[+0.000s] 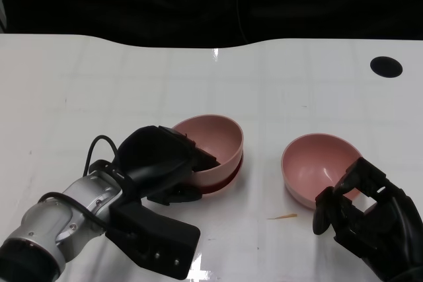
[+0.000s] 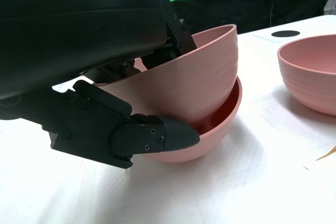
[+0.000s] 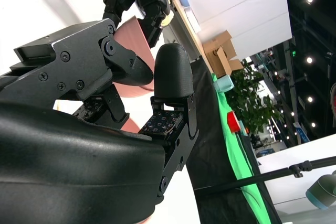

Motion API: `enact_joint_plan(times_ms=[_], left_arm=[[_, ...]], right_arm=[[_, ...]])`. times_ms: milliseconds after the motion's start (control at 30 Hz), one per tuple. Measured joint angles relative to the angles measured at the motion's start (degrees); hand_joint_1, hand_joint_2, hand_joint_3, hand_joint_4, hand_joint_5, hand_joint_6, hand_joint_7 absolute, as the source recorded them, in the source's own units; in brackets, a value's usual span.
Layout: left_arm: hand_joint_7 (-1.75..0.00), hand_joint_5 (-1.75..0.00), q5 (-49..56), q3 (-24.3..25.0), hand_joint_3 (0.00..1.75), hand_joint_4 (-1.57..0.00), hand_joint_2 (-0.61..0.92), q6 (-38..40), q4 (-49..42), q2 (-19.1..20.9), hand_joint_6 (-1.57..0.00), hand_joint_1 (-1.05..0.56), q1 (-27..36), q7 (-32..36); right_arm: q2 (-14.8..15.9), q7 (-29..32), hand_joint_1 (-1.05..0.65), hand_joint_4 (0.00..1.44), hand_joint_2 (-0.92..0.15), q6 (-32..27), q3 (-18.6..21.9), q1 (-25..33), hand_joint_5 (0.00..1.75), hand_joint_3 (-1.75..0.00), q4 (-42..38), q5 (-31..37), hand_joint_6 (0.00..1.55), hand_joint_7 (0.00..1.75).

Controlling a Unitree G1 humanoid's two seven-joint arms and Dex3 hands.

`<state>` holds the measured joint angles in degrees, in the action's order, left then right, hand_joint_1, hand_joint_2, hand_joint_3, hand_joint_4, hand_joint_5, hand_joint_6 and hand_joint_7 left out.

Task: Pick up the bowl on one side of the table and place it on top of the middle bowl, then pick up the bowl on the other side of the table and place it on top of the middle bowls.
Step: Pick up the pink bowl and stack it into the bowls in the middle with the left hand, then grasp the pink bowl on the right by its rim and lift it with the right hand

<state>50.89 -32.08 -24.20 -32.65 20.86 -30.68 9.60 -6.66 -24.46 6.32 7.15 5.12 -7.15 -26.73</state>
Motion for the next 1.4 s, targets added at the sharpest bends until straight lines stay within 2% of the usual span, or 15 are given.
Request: enact_joint_plan(times_ms=[100, 233, 267, 333, 400, 567, 933, 967, 1133, 1200, 1233, 1300, 1367, 1400], left_arm=[[0.00, 0.00, 0.0, 0.0, 0.50, -0.38, 0.92, 0.5, 0.3, 0.2, -0.62, -0.96, 0.1, -1.1], [0.00, 0.00, -0.1, 0.0, 0.53, -0.18, 0.92, 2.0, 1.7, 0.3, -0.50, -1.04, 0.3, -3.5], [0.00, 0.00, -0.1, 0.0, 0.57, -0.09, 0.92, 2.4, 2.1, 0.3, -0.42, -1.05, 0.4, -3.8], [0.00, 0.00, 0.1, 0.0, 0.60, -0.02, 0.92, 3.4, 3.2, 0.4, -0.33, -1.05, 0.6, -3.9], [0.00, 0.00, 0.6, 0.0, 0.62, 0.00, 0.92, 4.1, 4.4, 0.5, -0.22, -1.05, 0.8, -3.9], [0.00, 0.00, 2.1, -0.4, 0.65, 0.00, 0.92, 5.3, 6.8, 0.8, -0.12, -1.05, 1.3, -3.7], [-0.03, 0.00, 2.8, 0.5, 0.62, 0.00, 0.92, 7.5, 12.0, 0.9, -0.16, -1.04, 4.4, -1.3], [-0.04, 0.00, 2.3, 0.9, 0.59, -0.01, 0.92, 7.8, 13.1, 0.9, -0.20, -0.99, 5.2, -1.6], [-0.05, -0.05, -3.2, 5.4, 0.43, -0.14, 0.92, 6.6, 20.7, 2.2, -0.37, -0.81, 11.0, -1.9], [-0.07, -0.15, -6.3, 8.2, 0.31, -0.60, 0.92, 5.0, 22.8, 2.5, -0.63, -0.48, 13.6, -1.2], [-0.08, -0.17, -8.6, 9.9, 0.31, -0.72, 0.92, 3.2, 23.8, 2.6, -0.69, -0.39, 15.3, -0.1], [-0.09, -0.22, -13.6, 12.8, 0.38, -0.93, 0.92, -0.6, 24.8, 2.4, -0.82, -0.23, 17.8, 1.4], [-0.13, -0.26, -19.0, 15.6, 0.39, -1.05, 0.92, -2.9, 25.0, 1.7, -0.92, -0.12, 19.8, 1.7], [-0.14, -0.37, -21.8, 16.8, 0.42, -1.06, 0.92, -3.7, 25.0, 1.2, -1.00, -0.03, 20.8, 1.5]], right_arm=[[0.0, 0.0, -0.07, 0.87, -0.64, -0.3, 0.0, 0.1, 1.74, -0.97, 0.4, -0.1, 0.77, 1.45], [0.1, 0.0, -0.07, 0.86, -0.65, -0.9, 0.0, 0.2, 1.75, -0.97, 1.0, -0.1, 0.76, 1.45], [0.1, 0.0, -0.06, 0.86, -0.65, -0.9, 0.0, 0.2, 1.75, -0.96, 1.1, 0.0, 0.76, 1.46], [0.1, 0.0, -0.06, 0.86, -0.65, -0.9, 0.0, 0.2, 1.75, -0.96, 1.1, 0.0, 0.76, 1.46], [0.2, 0.0, -0.06, 0.86, -0.65, -0.9, 0.1, 0.2, 1.75, -0.96, 1.1, 0.0, 0.76, 1.46], [0.3, 0.0, -0.06, 0.86, -0.65, -0.9, 0.1, 0.2, 1.75, -0.96, 1.1, 0.0, 0.76, 1.46], [0.3, 0.0, -0.08, 0.86, -0.63, -1.0, 0.2, 0.2, 1.75, -0.98, 1.2, 0.0, 0.75, 1.47], [0.3, 0.0, -0.08, 0.85, -0.63, -1.0, 0.2, 0.2, 1.75, -0.97, 1.2, 0.0, 0.75, 1.47], [0.5, -0.1, -0.07, 0.85, -0.65, -0.5, 0.4, 0.3, 1.75, -0.95, 1.2, 0.2, 0.75, 1.46], [0.5, -0.1, -0.06, 0.86, -0.65, 0.0, 0.3, 0.3, 1.75, -0.95, 1.2, 0.6, 0.76, 1.46], [0.6, -0.1, -0.06, 0.87, -0.64, 0.6, 0.4, 0.3, 1.75, -0.94, 1.2, 1.1, 0.76, 1.46], [0.6, -0.1, -0.05, 0.87, -0.61, 3.3, 0.5, 0.2, 1.74, -0.97, 0.6, 2.3, 0.77, 1.44], [0.6, 0.2, -0.05, 0.88, -0.58, 8.4, 0.6, -0.1, 1.71, -1.04, -1.3, 4.8, 0.78, 1.41], [0.5, 0.3, -0.05, 0.88, -0.58, 11.2, 0.6, -0.2, 1.70, -1.05, -2.4, 5.8, 0.78, 1.41]])
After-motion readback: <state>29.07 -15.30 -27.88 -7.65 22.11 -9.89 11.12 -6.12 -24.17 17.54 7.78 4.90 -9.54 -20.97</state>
